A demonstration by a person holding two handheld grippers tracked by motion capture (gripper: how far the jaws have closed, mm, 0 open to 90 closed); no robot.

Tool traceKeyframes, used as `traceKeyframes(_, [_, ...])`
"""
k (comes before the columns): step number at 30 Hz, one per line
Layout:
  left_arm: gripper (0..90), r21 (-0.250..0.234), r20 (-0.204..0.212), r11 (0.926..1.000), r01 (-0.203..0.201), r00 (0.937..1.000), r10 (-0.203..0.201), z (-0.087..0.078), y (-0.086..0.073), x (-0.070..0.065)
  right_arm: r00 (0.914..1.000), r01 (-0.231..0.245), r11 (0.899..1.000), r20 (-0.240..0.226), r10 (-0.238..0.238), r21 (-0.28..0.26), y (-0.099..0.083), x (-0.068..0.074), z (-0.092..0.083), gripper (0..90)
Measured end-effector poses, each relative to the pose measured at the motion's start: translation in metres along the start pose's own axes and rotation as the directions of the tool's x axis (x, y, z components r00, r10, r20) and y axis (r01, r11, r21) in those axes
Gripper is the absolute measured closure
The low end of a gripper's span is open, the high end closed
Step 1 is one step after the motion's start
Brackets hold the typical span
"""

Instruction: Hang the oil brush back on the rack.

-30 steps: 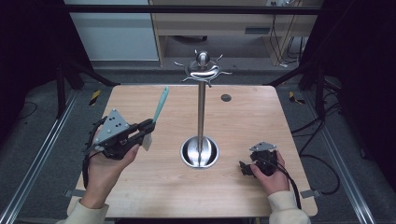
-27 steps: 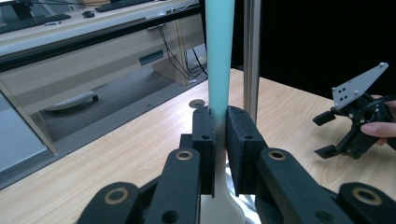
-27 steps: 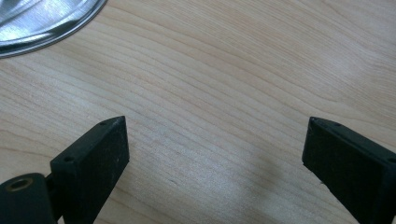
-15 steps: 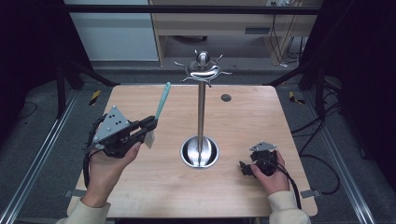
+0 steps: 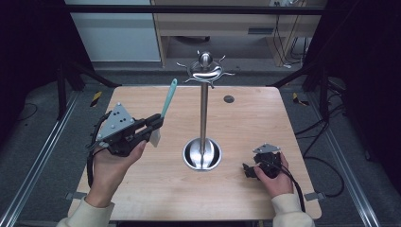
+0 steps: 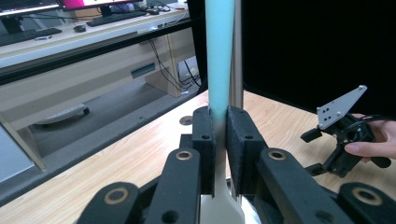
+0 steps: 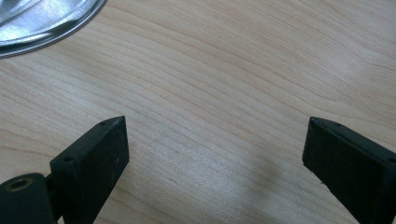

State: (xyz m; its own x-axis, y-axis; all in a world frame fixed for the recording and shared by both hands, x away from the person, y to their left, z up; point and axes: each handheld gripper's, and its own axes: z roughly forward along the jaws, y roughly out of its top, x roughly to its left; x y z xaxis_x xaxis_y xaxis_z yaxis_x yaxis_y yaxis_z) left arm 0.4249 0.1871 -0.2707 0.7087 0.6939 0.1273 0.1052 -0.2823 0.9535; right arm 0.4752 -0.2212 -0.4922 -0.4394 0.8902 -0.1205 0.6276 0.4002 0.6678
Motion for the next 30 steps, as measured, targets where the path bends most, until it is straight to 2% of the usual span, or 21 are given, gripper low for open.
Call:
traceKeyframes(6, [82.0,-0.012,0.003,0.9998,-0.015,0.9999,0.015,0.0016,0.0030,-0.0019,1.0000,-0.001,1.000,0.000,0.001,-0.002,0.0000,-0.0002,-0.0001,7.8])
traceKeyframes(30, [81.9,0.009,0.021,0.9999,-0.013,0.9997,0.012,0.0072,0.0066,-0.0054,1.0000,0.000,1.000,-0.001,0.000,-0.002,0.0000,-0.0004,-0.0004,7.8])
